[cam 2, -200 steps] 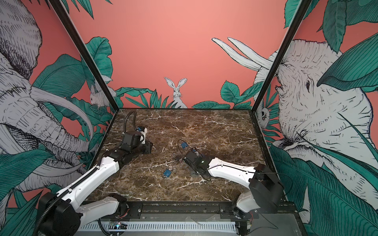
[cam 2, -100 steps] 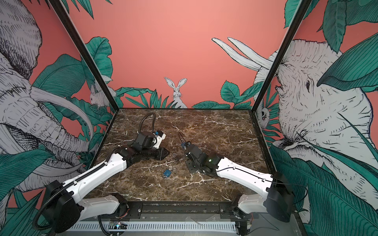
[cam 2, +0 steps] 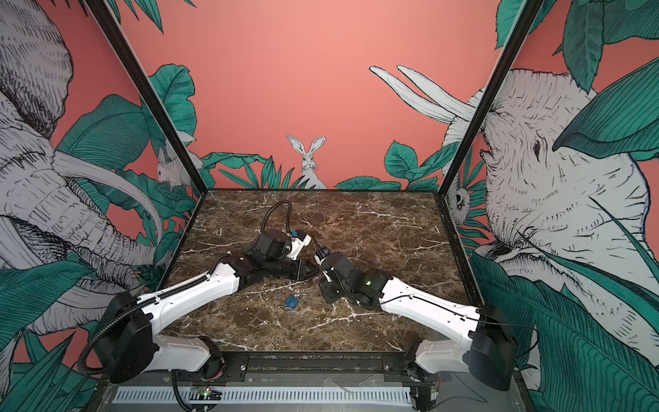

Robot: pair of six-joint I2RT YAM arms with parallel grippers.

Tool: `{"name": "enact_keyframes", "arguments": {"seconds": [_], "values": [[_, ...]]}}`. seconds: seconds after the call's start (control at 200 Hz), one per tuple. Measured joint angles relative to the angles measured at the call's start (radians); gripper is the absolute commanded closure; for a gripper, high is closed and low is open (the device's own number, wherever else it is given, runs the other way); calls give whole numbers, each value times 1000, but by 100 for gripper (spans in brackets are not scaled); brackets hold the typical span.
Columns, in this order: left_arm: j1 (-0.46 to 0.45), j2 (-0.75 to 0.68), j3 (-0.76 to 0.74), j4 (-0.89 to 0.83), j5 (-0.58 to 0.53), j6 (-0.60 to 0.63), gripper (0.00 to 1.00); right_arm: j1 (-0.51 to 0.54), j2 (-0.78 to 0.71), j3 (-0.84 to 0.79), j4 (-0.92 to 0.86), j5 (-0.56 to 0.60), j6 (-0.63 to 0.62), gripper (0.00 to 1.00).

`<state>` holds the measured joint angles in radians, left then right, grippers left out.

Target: Lock with the key

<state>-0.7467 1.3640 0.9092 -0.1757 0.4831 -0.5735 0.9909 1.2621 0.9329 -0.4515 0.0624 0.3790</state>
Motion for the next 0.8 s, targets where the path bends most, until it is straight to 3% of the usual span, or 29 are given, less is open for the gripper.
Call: {"name": "enact_keyframes", "arguments": {"seconds": [0.8], "values": [[-23, 85, 25, 108, 54, -60, 78, 4, 0, 0, 24, 1, -1, 79]]}}
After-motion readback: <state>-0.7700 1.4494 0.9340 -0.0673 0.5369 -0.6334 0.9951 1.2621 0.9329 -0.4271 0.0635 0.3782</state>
